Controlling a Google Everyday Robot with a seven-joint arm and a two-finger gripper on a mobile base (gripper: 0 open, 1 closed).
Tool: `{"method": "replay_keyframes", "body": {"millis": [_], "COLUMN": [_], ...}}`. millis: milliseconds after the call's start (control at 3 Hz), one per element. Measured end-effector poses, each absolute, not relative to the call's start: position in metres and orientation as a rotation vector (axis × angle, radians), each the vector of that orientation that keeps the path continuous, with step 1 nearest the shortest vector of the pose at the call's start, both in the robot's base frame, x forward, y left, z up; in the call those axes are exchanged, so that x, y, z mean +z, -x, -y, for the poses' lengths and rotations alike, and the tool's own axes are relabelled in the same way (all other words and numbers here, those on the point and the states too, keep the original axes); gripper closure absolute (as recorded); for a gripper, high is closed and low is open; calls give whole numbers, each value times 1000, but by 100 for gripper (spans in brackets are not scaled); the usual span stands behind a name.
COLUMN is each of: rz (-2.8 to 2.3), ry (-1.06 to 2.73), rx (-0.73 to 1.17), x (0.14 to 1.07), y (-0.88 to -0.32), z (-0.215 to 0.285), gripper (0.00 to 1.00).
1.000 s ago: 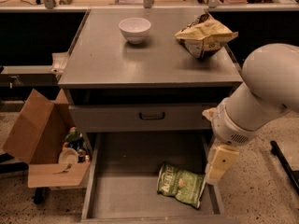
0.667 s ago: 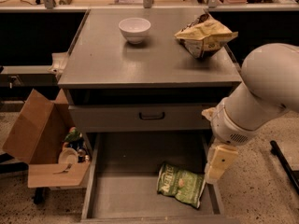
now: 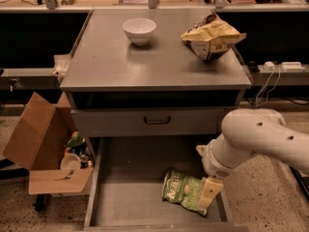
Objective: Pick green jalapeno chip bag from middle drawer and place on counter
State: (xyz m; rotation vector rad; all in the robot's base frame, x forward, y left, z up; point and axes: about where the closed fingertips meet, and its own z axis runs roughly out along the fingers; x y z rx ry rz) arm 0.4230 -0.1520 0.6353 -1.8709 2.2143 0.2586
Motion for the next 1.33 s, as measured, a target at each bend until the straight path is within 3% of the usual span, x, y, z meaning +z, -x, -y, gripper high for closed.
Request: {"method": "replay_keyframes", "body": {"millis": [1333], "rz": [-2197], "ry": [1676], "rx": [578], "x": [398], "y": [-498], "z": [120], "gripper": [0]}}
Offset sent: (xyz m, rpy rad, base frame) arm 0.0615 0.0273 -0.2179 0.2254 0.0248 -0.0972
